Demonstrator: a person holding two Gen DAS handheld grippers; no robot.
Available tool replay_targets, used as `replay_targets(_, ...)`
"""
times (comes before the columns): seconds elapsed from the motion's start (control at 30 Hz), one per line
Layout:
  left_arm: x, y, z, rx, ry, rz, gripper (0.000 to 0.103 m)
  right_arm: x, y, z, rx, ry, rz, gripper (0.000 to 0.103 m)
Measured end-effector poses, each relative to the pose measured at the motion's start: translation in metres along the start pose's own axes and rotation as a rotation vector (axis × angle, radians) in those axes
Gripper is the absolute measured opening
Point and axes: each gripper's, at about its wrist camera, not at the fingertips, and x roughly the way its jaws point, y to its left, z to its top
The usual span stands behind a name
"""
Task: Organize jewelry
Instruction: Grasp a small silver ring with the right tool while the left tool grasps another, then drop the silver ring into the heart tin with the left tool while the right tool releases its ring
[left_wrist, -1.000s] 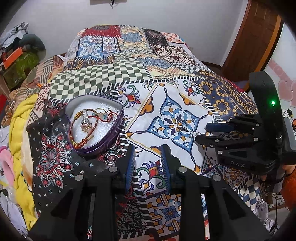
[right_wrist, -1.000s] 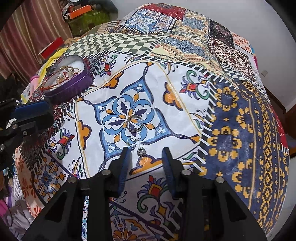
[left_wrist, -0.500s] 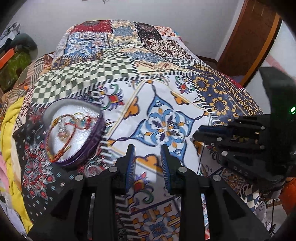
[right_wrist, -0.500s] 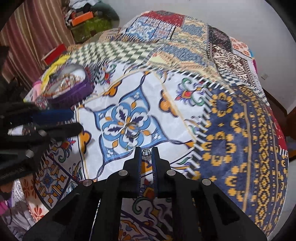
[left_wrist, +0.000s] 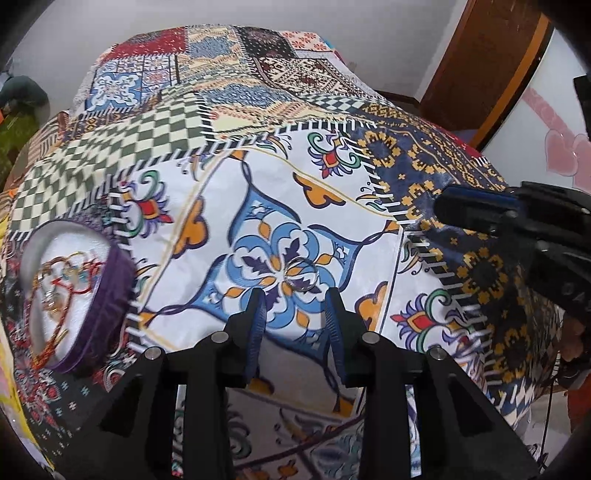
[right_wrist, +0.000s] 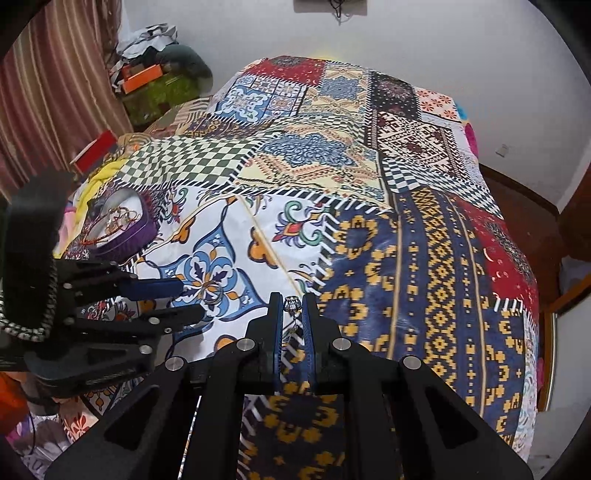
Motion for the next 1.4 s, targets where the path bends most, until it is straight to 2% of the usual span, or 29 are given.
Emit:
replay_targets(0.27,0.013,-0.009,0.007,0.025,-0.025,0.008,0.032,-0.001,-0.010,-0.001,0.022,0.000,0.005,0.009)
replay_targets(0.33,0.014,-0.008,0.008,0.024,-0.033,0.006,0.026,-0.003,-0.009,0.001,0.020,-0.005,0.005,0.009)
replay_targets(0.37,0.014,-0.008,0.008,0.023,-0.032,0.005,0.020,-0.004,-0.010,0.001,0.019,-0.008,0.005,0.009)
replay_targets(0.6,0.002,0.006,0.006,-0.008,-0.051,-0.007,0.020,-0.010,-0.004,0.007,0.015,-0.030,0.010,0.009)
replay_targets(0.97,-0.060,0.038,0.001,-0.055,-0.182,0.073,0.020,-0.016,0.027,0.031,-0.024,-0.080,0.051,0.009)
replay_targets(1.4,-0.128,0.083,-0.010,-0.137,-0.328,0.150,0.020,-0.023,0.089,0.061,-0.093,-0.147,0.143,0.009)
